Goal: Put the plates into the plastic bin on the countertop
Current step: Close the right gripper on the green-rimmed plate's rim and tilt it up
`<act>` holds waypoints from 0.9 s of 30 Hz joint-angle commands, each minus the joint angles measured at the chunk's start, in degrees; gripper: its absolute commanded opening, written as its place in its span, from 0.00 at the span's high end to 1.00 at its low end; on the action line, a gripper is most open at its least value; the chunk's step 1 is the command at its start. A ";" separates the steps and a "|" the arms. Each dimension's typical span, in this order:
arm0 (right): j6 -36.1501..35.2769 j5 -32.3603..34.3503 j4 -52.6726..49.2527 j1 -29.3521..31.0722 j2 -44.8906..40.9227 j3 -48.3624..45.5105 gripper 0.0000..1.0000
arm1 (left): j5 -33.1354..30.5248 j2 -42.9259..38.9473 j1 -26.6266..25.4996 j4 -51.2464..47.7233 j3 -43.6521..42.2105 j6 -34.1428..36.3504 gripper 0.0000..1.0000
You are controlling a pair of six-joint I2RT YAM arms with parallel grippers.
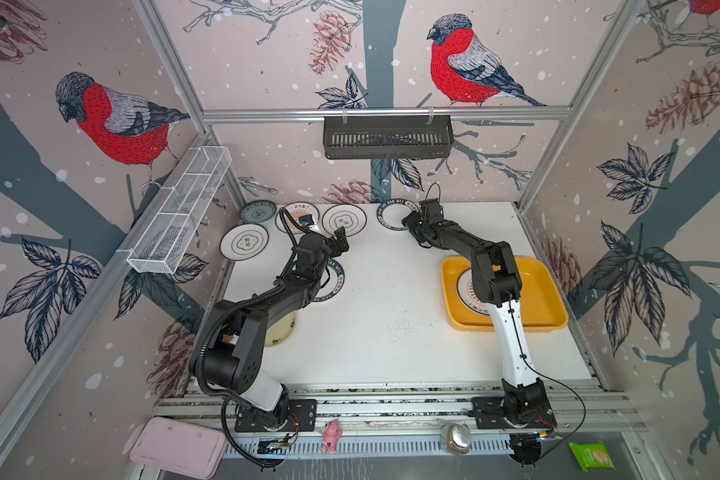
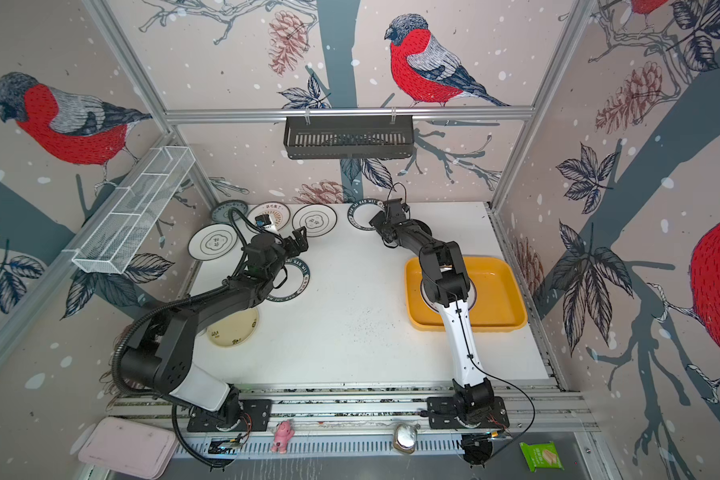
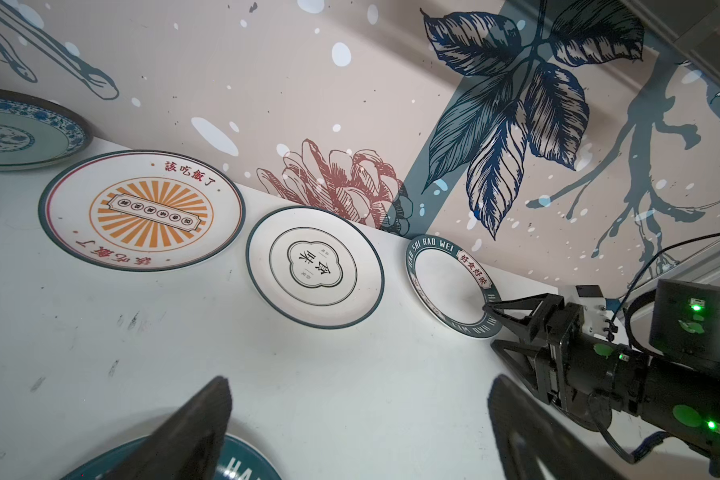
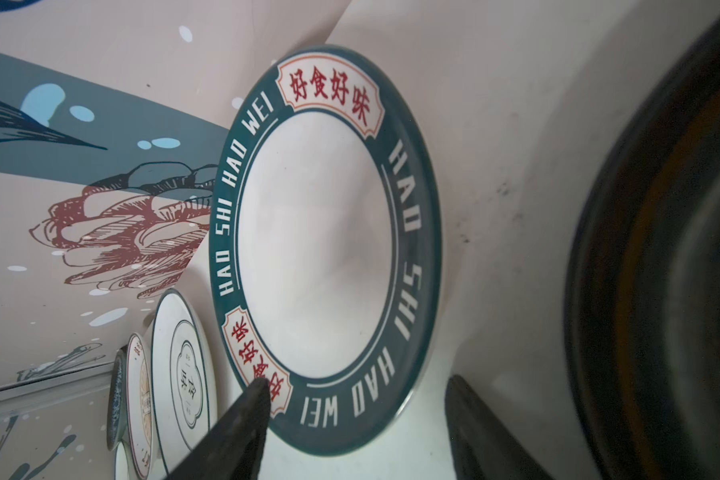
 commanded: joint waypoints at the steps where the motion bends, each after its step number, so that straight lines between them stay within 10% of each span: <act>1: 1.76 1.57 0.32 0.05 1.27 0.26 0.35 | -0.29 0.13 0.17 4.02 0.16 0.19 0.03; 27: 6.75 2.19 3.39 -1.18 0.02 -4.64 0.97 | -2.73 -2.83 0.20 2.09 -1.26 -0.77 0.03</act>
